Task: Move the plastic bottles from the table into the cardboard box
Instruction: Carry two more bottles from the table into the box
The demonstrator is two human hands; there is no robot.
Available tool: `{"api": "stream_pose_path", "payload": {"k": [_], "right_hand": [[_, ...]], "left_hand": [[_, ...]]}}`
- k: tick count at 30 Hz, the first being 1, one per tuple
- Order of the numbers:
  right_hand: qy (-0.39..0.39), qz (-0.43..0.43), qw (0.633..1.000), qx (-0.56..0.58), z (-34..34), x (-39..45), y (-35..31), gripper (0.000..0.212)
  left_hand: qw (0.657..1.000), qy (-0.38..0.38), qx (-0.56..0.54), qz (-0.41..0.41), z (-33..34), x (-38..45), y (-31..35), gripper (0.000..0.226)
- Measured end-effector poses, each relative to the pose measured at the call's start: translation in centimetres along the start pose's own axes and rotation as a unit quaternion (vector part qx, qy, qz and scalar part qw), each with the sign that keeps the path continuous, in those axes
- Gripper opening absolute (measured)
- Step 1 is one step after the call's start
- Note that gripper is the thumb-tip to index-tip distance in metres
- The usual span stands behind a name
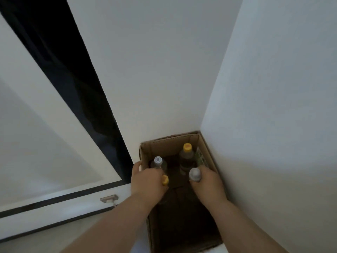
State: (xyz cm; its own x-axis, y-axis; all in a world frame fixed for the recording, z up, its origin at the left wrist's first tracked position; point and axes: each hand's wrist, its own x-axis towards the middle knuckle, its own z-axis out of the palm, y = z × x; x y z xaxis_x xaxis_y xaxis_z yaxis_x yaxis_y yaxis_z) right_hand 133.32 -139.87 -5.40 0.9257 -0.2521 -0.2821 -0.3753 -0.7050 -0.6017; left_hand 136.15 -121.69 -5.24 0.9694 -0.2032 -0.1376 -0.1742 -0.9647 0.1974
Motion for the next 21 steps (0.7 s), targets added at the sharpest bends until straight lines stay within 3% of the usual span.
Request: {"api": "stream_pose_path", "payload": {"k": [13, 17, 21], "right_hand": [[-0.009, 0.023, 1.0, -0.015, 1.9, 0.4, 0.7, 0.016], [-0.024, 0.017, 0.997, -0.075, 2.0, 0.6, 0.4, 0.028], [-0.025, -0.029, 0.994, -0.101, 1.8, 0.6, 0.4, 0.053]], "left_hand": [[1.0, -0.017, 0.013, 0.009, 1.3, 0.1, -0.8, 0.019], [0.999, -0.043, 0.005, 0.013, 0.8, -0.1, -0.4, 0.016], [0.999, -0.043, 0.02, 0.027, 0.3, -0.2, -0.1, 0.016]]}}
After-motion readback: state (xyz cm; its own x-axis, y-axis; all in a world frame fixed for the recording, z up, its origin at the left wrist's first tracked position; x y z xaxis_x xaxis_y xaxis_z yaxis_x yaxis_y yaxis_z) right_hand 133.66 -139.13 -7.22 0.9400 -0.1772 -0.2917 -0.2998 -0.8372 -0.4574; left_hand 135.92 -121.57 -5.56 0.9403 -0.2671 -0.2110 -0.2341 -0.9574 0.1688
